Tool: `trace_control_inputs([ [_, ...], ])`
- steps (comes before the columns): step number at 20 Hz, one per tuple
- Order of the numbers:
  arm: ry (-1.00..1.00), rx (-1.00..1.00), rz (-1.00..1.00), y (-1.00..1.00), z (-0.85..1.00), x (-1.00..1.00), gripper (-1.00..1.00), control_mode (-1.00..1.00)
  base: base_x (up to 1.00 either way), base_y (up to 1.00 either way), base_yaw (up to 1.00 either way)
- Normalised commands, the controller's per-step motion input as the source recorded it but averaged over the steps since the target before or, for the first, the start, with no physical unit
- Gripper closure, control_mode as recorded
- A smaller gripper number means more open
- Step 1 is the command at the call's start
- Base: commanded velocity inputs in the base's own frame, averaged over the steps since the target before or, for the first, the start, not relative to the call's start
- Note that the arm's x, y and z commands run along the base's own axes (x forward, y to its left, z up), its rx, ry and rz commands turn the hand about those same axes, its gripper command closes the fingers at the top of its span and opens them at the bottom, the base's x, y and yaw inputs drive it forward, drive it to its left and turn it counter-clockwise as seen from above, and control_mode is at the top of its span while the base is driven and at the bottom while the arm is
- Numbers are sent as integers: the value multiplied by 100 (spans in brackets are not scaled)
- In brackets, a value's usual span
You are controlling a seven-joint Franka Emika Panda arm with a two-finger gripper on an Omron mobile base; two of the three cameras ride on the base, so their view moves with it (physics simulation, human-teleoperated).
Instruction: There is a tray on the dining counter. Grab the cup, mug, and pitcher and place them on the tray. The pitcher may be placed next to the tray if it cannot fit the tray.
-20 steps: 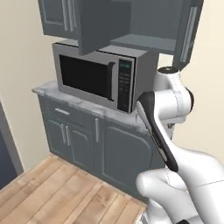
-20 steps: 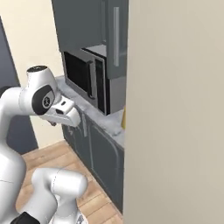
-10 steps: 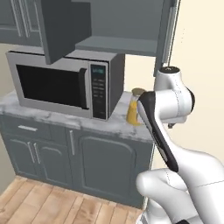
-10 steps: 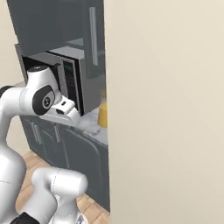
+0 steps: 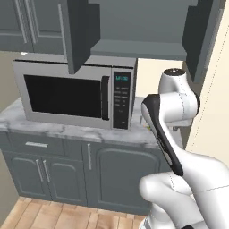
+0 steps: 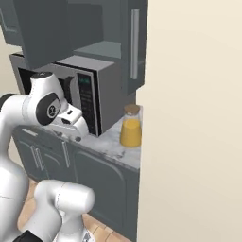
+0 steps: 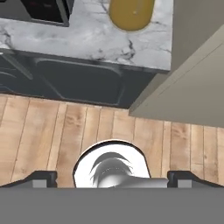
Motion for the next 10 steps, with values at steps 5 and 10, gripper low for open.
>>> trace_control_inputs([
  [5,1,0,-5,0,0,10,-100,-100,33,4,-19],
  [10,10,0,-22,-19,0,70,-100,-100,0,0,0],
])
